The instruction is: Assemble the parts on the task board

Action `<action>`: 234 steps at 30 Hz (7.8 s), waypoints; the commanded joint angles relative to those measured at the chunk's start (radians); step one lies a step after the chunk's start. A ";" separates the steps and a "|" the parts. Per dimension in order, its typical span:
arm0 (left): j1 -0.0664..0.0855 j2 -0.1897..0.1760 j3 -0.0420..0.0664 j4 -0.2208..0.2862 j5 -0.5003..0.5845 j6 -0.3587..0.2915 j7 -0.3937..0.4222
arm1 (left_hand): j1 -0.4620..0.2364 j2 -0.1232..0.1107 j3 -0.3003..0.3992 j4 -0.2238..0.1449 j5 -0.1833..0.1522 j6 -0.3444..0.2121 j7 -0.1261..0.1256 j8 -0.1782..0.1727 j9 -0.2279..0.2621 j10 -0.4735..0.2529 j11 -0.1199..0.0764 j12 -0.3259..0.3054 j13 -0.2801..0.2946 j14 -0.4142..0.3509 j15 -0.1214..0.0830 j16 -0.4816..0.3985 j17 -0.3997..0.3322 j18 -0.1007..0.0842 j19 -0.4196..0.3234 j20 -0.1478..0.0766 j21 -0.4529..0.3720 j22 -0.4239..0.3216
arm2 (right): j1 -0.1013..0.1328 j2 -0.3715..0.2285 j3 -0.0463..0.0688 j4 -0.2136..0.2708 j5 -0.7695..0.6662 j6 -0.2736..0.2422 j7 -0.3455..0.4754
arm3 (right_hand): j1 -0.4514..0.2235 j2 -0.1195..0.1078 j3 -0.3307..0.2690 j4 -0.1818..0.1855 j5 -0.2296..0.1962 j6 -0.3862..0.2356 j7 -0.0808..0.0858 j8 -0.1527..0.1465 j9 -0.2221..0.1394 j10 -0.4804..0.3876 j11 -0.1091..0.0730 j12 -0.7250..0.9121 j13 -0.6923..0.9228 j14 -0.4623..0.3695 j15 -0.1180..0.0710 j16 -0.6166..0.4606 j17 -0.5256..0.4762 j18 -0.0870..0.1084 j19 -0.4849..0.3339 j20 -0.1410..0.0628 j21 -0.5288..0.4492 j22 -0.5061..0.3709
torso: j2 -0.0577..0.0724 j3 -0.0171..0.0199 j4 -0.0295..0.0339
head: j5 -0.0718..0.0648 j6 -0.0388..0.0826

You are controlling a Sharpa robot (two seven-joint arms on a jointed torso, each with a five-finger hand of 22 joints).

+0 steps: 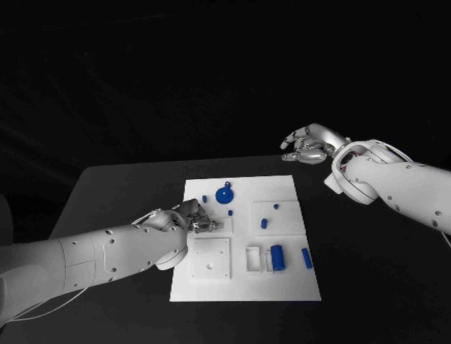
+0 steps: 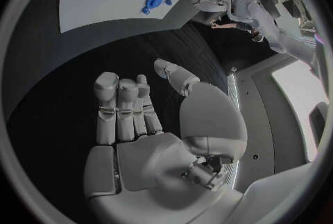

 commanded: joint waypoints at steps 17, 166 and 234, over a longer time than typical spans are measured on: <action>0.000 -0.002 0.000 0.008 0.021 0.032 0.029 | 0.024 -0.031 -0.020 -0.001 -0.011 -0.016 0.008 -0.005 -0.004 -0.008 0.006 -0.001 -0.004 -0.013 -0.005 -0.003 0.001 -0.009 -0.009 -0.102 0.002 0.003 | 0.000 0.001 0.000 0.000 -0.001 0.014 0.005 | -0.007 0.002 -0.001 0.002 0.006 0.002 0.006 -0.003 0.002 -0.001 0.005 0.006 -0.001 0.005 -0.001 -0.004 0.001 0.114 0.002 -0.006 -0.004 0.018 | 0.000 -0.0001 0.0003 | 0.000 -0.001; 0.048 -0.157 0.094 0.134 0.756 0.556 0.558 | 0.136 0.294 0.020 -0.265 -0.088 -0.256 0.081 -0.054 0.061 -0.192 0.070 -0.030 -0.017 -0.157 0.057 -0.048 -0.023 -0.056 -0.123 -0.068 -0.072 -0.003 | -0.032 -0.021 -0.084 0.362 -0.012 0.194 0.022 | 0.020 0.006 -0.067 -0.070 -0.099 -0.063 0.031 -0.040 -0.014 -0.036 0.029 0.012 -0.001 -0.018 0.023 -0.006 0.006 0.114 -0.030 0.006 -0.006 0.021 | 0.000 0.0001 -0.0002 | -0.011 0.062; 0.048 -0.151 0.094 0.142 0.778 0.459 0.520 | -0.075 0.147 -0.121 -0.154 -0.124 -0.351 0.113 -0.158 -0.040 -0.207 0.100 -0.012 -0.017 -0.165 0.082 -0.037 -0.032 -0.043 -0.129 -0.068 -0.084 0.000 | -0.042 -0.011 -0.086 0.363 -0.090 0.040 -0.088 | 0.023 0.090 0.088 -0.057 -0.267 0.188 -0.065 0.107 0.100 0.019 -0.061 0.017 -0.015 0.003 -0.060 -0.001 0.008 0.114 -0.005 0.003 0.009 0.015 | 0.000 -0.0003 0.0002 | -0.012 0.058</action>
